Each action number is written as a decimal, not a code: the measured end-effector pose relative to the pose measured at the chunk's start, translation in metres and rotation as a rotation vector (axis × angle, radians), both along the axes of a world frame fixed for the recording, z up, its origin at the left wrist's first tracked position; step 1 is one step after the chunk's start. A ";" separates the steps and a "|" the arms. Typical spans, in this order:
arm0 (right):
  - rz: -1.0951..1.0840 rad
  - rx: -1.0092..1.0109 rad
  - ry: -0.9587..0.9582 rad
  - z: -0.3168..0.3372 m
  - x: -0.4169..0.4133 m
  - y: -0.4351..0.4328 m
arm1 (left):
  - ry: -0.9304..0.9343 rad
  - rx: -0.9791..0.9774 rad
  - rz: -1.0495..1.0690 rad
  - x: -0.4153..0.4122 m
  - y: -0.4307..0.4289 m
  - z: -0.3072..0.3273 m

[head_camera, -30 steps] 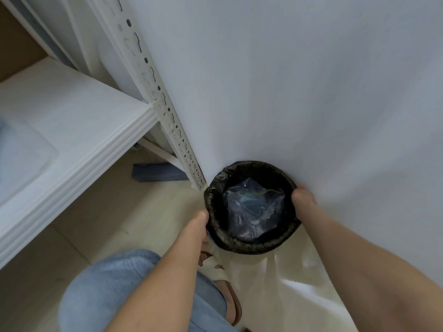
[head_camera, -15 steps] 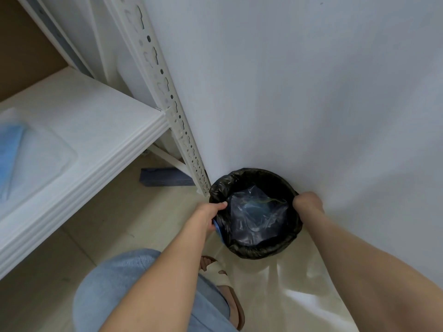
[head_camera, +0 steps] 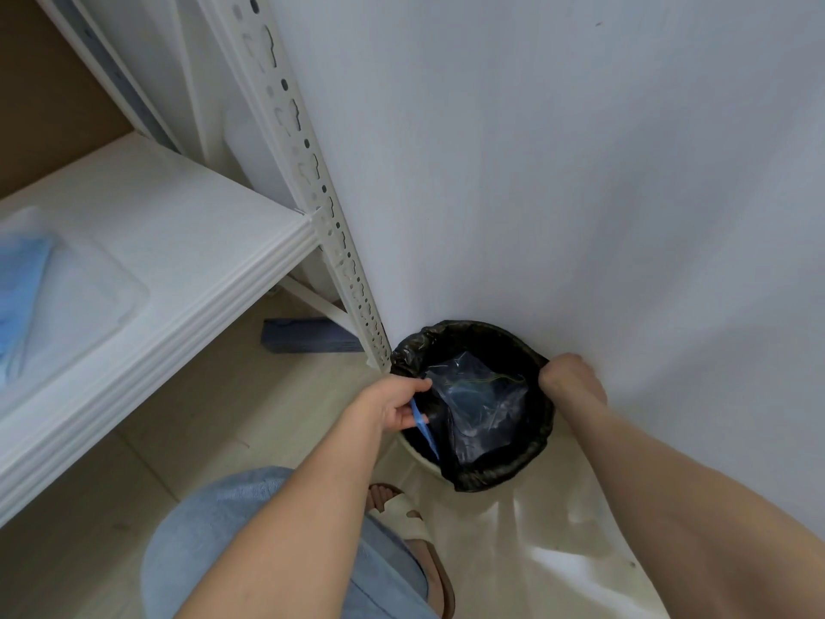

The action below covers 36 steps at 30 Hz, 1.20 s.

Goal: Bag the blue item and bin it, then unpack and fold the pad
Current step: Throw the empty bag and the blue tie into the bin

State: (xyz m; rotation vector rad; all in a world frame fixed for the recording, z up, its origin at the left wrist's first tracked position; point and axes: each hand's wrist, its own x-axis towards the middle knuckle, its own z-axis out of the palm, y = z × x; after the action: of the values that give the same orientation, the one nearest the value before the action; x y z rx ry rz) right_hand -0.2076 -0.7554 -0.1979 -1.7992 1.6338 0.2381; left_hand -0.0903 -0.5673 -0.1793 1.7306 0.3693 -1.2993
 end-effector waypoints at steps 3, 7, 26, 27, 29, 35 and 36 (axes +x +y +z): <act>0.069 0.033 -0.077 0.001 -0.001 0.002 | 0.034 0.011 -0.038 -0.001 0.000 -0.001; 0.066 0.075 -0.095 0.005 0.002 0.001 | 0.096 0.000 -0.080 -0.001 -0.002 0.002; -0.307 0.139 -0.530 0.015 0.022 -0.005 | -0.121 0.150 -0.027 0.023 0.015 0.030; -0.281 0.124 -0.532 0.016 0.024 -0.005 | -0.169 0.172 -0.027 0.028 0.017 0.028; -0.256 0.126 -0.510 0.014 0.027 -0.006 | -0.250 0.204 -0.002 0.037 0.018 0.019; -0.208 0.146 -0.412 0.003 0.041 -0.016 | -0.064 0.060 0.173 0.048 0.006 -0.020; -0.183 0.145 -0.381 0.003 0.043 -0.017 | -0.079 0.071 0.178 0.050 0.004 -0.026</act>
State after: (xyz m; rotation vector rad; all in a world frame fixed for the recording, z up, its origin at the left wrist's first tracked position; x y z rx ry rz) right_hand -0.1645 -0.7720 -0.1951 -1.4694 1.4548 -0.0667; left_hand -0.0405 -0.5632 -0.2055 1.7593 0.5174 -1.0990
